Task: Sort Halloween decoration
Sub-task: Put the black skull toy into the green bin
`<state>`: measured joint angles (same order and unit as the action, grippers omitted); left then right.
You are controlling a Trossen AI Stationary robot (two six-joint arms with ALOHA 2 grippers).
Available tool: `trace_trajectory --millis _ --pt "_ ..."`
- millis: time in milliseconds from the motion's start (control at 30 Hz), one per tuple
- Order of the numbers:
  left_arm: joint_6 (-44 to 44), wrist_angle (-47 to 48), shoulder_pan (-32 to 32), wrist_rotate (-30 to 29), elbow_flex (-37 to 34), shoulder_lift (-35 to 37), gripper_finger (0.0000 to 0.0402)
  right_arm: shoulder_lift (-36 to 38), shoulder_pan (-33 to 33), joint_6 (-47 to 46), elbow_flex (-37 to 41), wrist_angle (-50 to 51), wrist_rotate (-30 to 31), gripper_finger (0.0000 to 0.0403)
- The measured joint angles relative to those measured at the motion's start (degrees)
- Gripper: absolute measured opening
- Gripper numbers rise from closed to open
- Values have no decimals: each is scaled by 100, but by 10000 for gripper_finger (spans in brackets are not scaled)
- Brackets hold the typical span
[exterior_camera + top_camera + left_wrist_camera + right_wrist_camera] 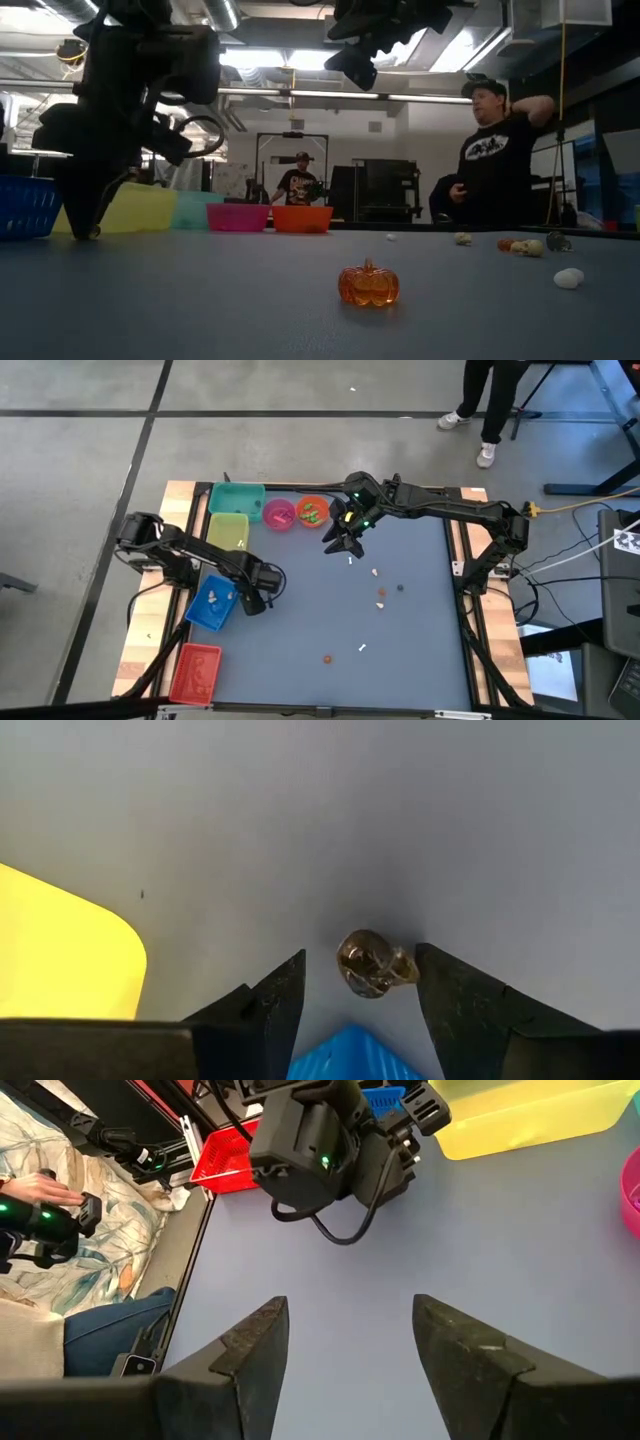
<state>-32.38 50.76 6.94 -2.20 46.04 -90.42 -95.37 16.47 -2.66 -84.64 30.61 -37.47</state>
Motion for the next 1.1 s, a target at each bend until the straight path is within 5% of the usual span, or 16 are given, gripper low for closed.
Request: trace_trajectory --millis 700,1100 --pt "2 -26 0 -13 0 -36 103 0 0 0 0 0 0 214" --pt "0 -39 0 -13 0 -34 103 -2 0 0 0 0 0 214"
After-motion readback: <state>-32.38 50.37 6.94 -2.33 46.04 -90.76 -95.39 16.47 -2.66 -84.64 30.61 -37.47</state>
